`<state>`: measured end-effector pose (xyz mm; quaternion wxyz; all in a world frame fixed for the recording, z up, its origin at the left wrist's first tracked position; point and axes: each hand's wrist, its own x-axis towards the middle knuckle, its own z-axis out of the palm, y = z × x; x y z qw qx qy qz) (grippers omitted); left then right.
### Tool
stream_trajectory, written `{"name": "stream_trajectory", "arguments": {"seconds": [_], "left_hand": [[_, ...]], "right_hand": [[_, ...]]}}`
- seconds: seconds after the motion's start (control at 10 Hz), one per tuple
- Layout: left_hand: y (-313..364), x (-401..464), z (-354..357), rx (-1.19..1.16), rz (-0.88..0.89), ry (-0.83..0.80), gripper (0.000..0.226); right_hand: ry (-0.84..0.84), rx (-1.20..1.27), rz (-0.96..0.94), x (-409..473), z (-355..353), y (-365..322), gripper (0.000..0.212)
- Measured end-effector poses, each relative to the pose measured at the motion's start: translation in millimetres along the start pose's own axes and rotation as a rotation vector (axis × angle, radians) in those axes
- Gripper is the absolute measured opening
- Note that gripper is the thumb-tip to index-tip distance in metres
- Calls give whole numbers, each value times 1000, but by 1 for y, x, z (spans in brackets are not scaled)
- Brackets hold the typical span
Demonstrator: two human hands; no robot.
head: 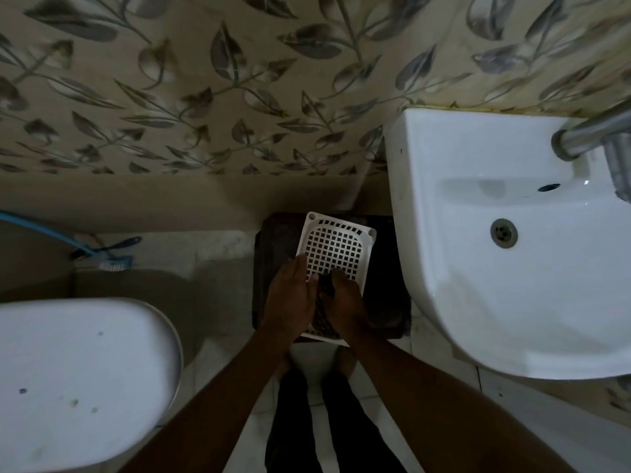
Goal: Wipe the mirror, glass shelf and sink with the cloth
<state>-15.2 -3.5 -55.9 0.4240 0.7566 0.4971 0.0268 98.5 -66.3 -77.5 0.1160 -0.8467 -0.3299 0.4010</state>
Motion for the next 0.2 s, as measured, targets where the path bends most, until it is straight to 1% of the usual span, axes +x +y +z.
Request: {"name": "stream_trajectory", "arguments": {"seconds": [0.1,0.2], "left_hand": [[1,4,-6,152,65,25,60],[6,0,-16,260,95,97,66]], "right_hand": [[63,-209,-95,0,-10,-11,58],[162,-229,-225,-1,-26,-35,65]]}}
